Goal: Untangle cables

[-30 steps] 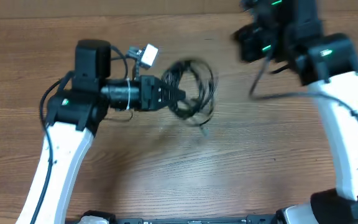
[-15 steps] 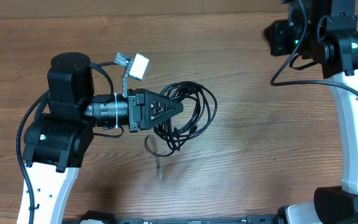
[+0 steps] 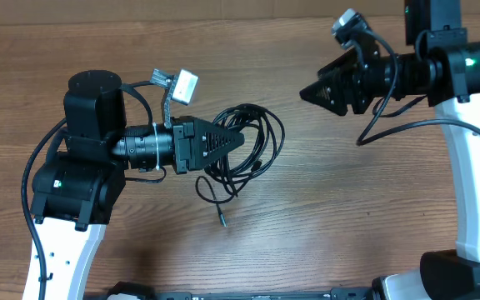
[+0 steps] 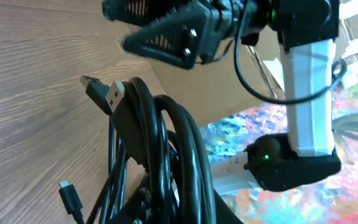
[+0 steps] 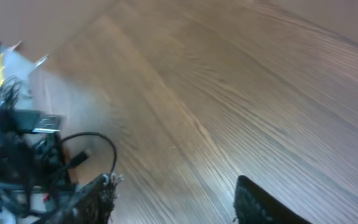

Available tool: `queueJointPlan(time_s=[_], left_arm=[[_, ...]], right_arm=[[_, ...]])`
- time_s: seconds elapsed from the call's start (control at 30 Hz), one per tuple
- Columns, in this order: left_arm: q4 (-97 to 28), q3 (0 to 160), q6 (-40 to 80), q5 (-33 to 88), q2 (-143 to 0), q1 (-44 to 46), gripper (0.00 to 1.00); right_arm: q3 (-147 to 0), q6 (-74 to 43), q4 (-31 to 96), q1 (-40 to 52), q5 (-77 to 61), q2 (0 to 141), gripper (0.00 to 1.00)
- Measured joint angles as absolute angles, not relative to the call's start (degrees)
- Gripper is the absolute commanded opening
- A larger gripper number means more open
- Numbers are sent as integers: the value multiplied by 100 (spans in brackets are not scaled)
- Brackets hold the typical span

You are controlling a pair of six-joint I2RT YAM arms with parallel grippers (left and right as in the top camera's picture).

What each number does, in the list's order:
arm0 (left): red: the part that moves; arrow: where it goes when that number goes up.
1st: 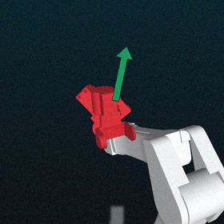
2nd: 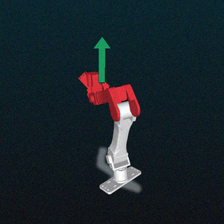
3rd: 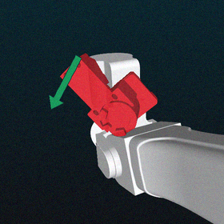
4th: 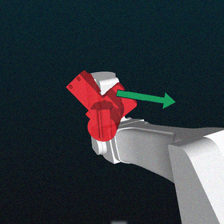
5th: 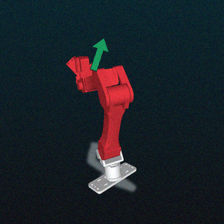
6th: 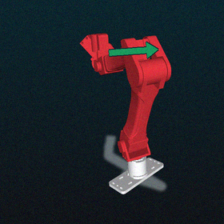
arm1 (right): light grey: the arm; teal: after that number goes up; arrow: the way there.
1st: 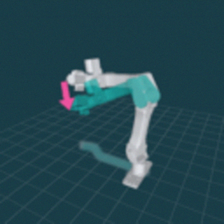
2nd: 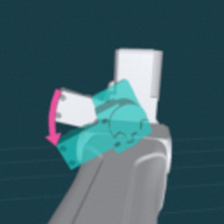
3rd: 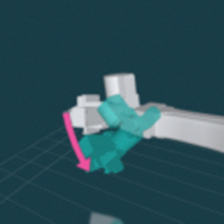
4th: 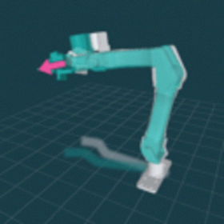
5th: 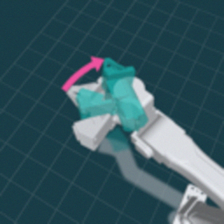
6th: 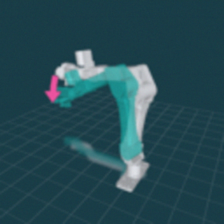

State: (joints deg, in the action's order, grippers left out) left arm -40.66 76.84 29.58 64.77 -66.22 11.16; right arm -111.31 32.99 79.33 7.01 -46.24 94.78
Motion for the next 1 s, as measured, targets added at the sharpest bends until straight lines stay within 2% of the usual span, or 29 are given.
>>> queueJointPlan(time_s=[0.2,0.27,0.47,0.57,0.6,0.63,0.67,1.0], left_arm=[[-4058,7684,2982,6250,-6622,1116,18],[-4003,7684,3009,6169,-6622,1116,18],[-3719,7684,3155,6112,-6622,1116,18],[-3695,7684,3159,6099,-6622,1116,18],[-3667,7684,3159,6099,-6622,1116,18],[-3640,7684,3159,6099,-6622,1116,18],[-3614,7684,3162,6099,-6622,1116,18],[-3465,7684,3269,6077,-6624,1116,21]], right_arm=[[-11131,3688,7929,1057,-4777,9478,55],[-11131,3815,7929,1223,-4797,9478,50],[-11131,3988,7852,1697,-4827,9478,52],[-11131,4034,7854,1850,-4849,9478,43],[-11131,4058,7856,1887,-4853,9478,30],[-11131,4093,7852,1907,-4858,9478,10],[-11131,4080,7854,1935,-4864,9478,4],[-11131,4005,7732,2029,-4571,9478,4]])
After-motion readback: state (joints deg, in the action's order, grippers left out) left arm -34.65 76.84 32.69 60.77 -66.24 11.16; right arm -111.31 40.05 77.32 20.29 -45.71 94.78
